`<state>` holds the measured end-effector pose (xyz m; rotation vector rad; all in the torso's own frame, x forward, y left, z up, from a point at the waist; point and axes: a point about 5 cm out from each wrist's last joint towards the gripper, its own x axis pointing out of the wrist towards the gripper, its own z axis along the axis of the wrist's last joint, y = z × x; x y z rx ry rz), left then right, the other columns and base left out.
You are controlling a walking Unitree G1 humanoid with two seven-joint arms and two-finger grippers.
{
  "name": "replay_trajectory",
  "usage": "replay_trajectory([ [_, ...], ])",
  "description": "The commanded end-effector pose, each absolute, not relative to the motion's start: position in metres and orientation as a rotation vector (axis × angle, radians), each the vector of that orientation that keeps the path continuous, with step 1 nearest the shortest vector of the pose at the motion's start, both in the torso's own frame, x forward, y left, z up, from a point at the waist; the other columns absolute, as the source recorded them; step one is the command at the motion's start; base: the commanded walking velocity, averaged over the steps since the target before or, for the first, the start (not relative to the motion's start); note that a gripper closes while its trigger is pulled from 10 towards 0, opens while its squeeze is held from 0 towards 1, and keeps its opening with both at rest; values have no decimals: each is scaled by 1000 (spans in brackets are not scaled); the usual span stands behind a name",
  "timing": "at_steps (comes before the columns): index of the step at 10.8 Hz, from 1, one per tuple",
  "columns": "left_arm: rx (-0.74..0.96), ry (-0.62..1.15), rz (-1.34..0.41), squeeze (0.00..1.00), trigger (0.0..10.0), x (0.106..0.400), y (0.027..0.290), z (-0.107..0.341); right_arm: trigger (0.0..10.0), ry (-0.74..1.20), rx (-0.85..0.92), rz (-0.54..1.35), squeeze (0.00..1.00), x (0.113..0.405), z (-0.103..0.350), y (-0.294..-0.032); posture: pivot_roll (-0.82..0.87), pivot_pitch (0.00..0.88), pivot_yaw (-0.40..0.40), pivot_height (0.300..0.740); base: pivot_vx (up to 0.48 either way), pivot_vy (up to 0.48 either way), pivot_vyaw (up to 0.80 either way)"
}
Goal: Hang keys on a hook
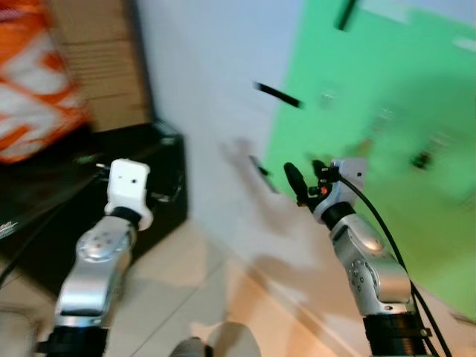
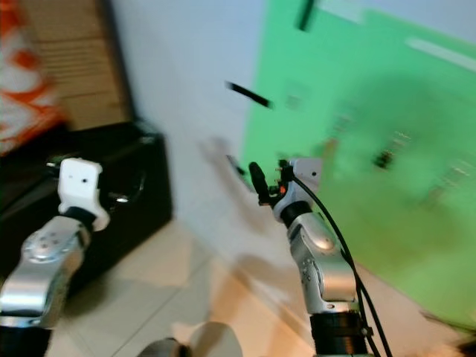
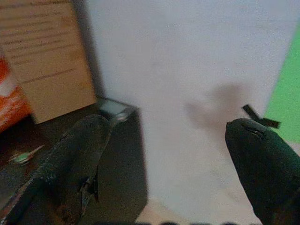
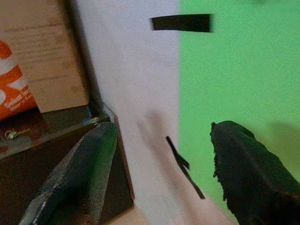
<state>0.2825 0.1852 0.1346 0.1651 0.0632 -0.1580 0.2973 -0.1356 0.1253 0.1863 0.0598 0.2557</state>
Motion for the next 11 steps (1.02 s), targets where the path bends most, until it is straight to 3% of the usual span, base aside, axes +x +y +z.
replay_trajectory([
  [1, 190, 21, -165, 984, 10000, 285, 176, 142, 10000, 76, 182, 209, 1000, 295, 123, -146, -7, 0, -39, 740, 0, 0, 712],
  [2, 185, 31, -151, 773, 10000, 284, 177, 141, 10000, 83, 181, 208, 1000, 295, 122, -146, -4, 0, -41, 740, 0, 0, 600],
  [3, 173, 38, -132, 427, 10000, 282, 178, 140, 10000, 96, 168, 197, 1000, 295, 121, -145, -1, 0, -42, 740, 0, 0, 0],
  [4, 191, 39, -134, 341, 10000, 280, 178, 140, 10000, 100, 170, 186, 1000, 296, 121, -145, -2, 0, -43, 740, 0, 0, 0],
  [5, 189, 35, -133, 275, 10000, 279, 178, 140, 10000, 92, 151, 188, 1000, 298, 123, -142, -8, 0, -42, 740, 0, 0, 0],
  [11, 150, 20, -151, 314, 10000, 283, 174, 143, 10000, 90, 152, 193, 1000, 299, 126, -136, -19, 0, -27, 740, 41, 0, 0],
])
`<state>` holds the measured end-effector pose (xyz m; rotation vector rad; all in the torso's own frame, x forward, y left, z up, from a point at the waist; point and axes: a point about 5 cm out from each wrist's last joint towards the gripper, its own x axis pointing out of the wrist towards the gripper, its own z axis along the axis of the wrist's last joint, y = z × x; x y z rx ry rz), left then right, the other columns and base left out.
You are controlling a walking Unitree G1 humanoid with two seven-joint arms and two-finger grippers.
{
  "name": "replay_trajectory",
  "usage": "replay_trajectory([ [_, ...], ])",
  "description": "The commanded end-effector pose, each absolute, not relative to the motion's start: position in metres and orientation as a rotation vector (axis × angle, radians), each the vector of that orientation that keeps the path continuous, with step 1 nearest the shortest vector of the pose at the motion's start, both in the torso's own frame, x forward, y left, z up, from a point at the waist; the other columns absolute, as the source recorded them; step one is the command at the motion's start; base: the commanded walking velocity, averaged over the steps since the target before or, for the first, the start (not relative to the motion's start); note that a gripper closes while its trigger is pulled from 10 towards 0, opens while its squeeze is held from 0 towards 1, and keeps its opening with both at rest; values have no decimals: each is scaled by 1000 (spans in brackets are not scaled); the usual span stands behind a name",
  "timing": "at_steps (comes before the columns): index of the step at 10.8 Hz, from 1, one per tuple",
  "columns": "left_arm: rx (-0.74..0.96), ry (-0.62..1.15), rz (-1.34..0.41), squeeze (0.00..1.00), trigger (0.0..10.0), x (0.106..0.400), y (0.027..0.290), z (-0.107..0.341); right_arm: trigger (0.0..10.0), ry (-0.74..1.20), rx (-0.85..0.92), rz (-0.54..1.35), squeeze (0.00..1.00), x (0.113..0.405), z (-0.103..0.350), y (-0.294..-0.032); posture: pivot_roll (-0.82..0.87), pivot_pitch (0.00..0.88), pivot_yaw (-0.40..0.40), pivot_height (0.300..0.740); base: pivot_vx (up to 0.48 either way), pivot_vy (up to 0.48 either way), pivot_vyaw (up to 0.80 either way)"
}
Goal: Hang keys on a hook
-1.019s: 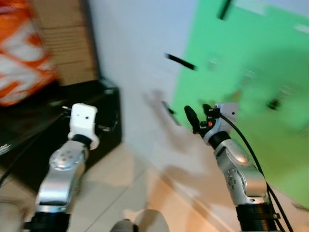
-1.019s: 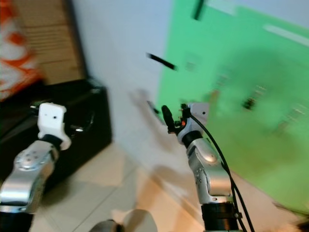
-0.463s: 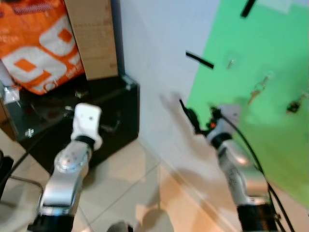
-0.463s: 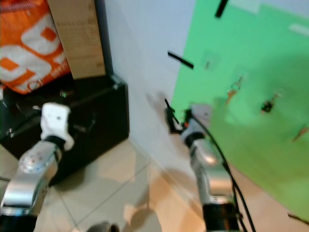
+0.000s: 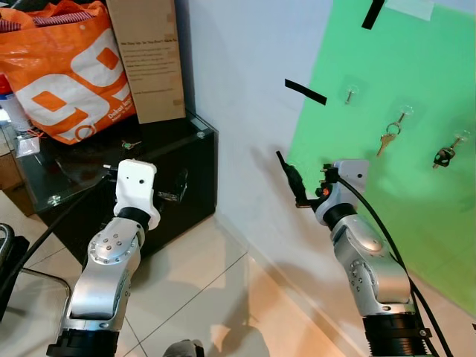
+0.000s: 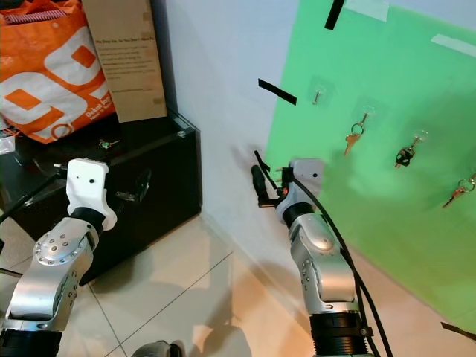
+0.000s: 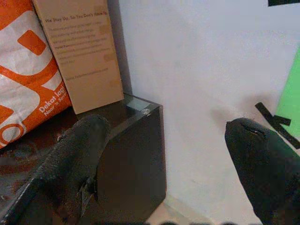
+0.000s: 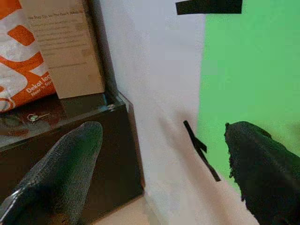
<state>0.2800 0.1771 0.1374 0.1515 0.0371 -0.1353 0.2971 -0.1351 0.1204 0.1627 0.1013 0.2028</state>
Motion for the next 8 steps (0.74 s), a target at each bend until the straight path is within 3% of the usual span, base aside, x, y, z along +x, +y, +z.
replay_trajectory([
  [1, 148, 19, -153, 318, 10000, 284, 173, 143, 10000, 93, 151, 191, 1000, 298, 125, -137, -17, 0, -28, 740, 255, 0, 0],
  [8, 138, 33, -143, 357, 10000, 282, 175, 142, 10000, 117, 145, 218, 1000, 300, 124, -131, 7, 0, -40, 740, 312, 0, 0],
])
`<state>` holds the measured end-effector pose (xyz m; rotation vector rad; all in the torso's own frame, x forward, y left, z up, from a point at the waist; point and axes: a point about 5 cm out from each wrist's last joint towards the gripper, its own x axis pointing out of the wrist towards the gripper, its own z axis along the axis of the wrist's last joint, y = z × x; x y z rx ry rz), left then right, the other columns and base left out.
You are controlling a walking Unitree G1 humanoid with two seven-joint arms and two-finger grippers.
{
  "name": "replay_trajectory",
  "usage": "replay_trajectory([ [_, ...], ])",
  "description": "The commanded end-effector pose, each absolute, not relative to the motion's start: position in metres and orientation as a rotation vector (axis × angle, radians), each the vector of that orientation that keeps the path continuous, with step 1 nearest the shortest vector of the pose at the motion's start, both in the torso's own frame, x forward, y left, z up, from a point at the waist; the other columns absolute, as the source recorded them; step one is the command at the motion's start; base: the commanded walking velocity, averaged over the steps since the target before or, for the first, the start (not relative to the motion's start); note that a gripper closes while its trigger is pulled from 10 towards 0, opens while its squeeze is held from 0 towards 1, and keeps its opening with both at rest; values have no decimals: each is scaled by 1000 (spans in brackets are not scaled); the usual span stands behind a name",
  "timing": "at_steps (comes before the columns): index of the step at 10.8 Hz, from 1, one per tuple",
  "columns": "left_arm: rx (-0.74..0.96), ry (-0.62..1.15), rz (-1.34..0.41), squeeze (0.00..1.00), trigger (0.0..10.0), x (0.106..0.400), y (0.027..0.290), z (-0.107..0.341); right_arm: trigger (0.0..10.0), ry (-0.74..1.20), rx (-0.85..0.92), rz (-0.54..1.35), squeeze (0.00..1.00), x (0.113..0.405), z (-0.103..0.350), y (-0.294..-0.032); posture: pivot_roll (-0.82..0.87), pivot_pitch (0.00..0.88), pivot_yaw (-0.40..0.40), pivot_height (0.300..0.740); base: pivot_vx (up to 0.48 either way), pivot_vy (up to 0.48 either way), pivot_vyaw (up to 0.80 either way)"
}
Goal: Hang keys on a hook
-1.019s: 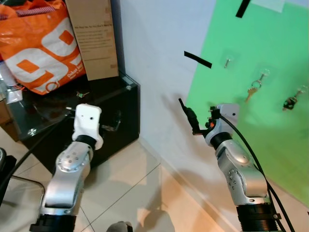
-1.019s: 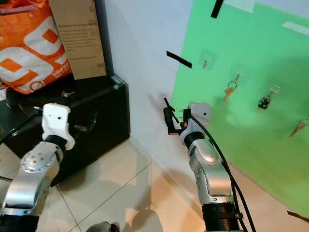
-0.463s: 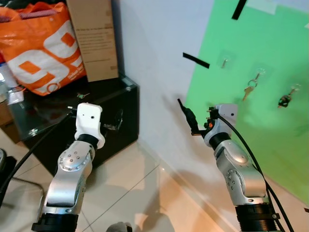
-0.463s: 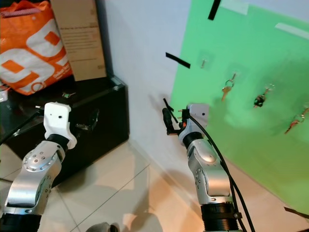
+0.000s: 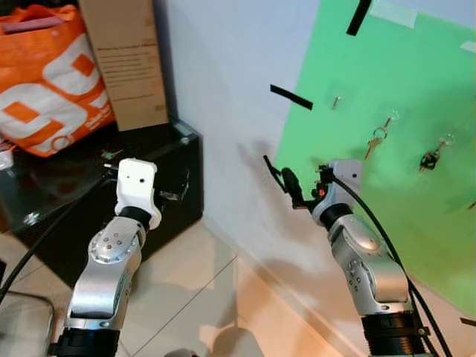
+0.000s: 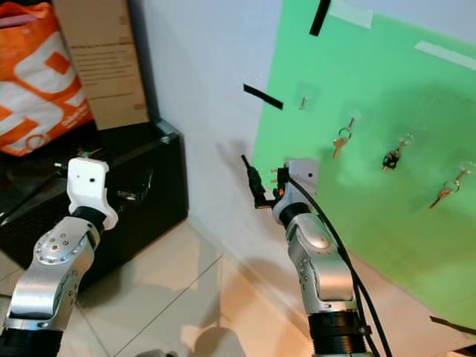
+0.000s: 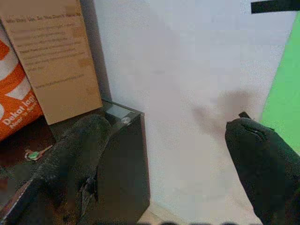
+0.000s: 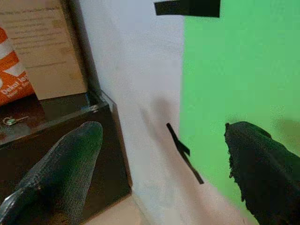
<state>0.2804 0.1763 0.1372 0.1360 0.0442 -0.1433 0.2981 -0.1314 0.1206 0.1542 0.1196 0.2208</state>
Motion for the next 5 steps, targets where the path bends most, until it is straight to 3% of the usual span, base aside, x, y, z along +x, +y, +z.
replay_trajectory([
  [1, 138, 33, -144, 357, 10000, 282, 175, 142, 10000, 120, 144, 215, 1000, 300, 124, -131, 7, 0, -41, 740, 330, 0, 0],
  [5, 136, 20, -123, 373, 10000, 283, 177, 144, 10000, 122, 136, 231, 1000, 299, 124, -130, 0, 0, -41, 740, 330, 0, 0],
])
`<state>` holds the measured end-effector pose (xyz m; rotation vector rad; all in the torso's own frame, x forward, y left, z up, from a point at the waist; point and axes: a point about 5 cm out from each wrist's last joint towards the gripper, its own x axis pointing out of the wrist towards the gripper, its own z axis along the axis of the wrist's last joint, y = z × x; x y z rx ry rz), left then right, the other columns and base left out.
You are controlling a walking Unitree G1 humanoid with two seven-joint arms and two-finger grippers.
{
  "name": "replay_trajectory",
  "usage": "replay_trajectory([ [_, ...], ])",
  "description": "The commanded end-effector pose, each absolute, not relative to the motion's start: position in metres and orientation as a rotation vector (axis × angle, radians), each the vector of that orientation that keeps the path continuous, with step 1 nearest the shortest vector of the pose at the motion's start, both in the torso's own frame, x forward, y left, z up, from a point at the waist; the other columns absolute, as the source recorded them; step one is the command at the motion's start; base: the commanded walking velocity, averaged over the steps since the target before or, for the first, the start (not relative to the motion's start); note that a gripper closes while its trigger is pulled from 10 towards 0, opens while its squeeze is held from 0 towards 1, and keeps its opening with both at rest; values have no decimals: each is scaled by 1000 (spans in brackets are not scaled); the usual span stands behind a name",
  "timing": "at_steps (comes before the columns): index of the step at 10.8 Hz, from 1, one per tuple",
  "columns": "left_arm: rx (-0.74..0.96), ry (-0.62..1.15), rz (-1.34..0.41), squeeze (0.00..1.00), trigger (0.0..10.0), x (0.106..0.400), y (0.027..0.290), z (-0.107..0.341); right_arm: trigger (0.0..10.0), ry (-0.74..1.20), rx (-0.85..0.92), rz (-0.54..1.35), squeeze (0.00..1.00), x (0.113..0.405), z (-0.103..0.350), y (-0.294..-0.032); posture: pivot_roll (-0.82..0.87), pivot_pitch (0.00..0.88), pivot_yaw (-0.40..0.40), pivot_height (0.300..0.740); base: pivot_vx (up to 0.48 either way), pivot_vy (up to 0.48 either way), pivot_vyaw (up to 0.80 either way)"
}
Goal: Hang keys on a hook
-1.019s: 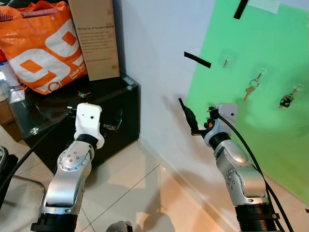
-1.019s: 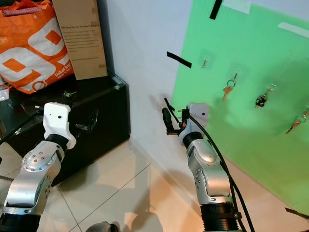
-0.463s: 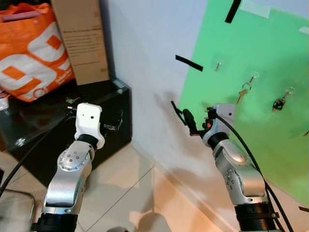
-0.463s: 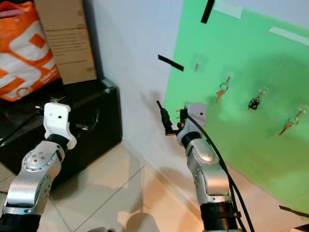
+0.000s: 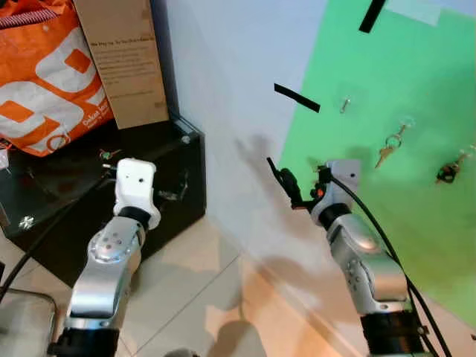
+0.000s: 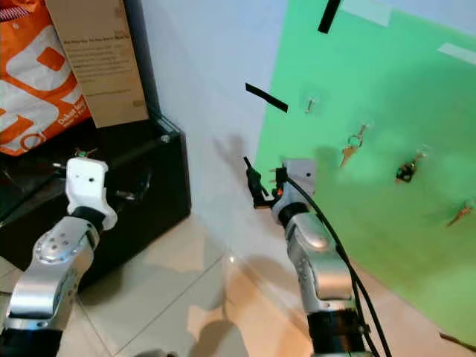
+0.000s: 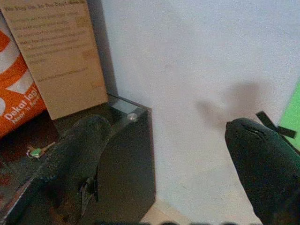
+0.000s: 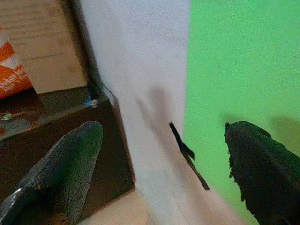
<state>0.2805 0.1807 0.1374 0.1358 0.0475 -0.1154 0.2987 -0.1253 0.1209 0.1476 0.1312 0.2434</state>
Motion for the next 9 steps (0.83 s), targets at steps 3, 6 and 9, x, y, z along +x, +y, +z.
replay_trajectory([
  [3, 129, 25, -129, 373, 10000, 285, 175, 143, 10000, 127, 128, 224, 1000, 299, 125, -131, -7, 0, -42, 740, 333, 0, 681],
  [6, 129, 21, -126, 373, 10000, 286, 174, 144, 10000, 130, 124, 224, 1000, 301, 125, -130, 4, 0, -48, 740, 333, 0, 208],
  [9, 133, 20, -121, 380, 10000, 286, 176, 144, 10000, 129, 120, 236, 1000, 303, 125, -128, 9, 0, -50, 740, 337, 0, 0],
])
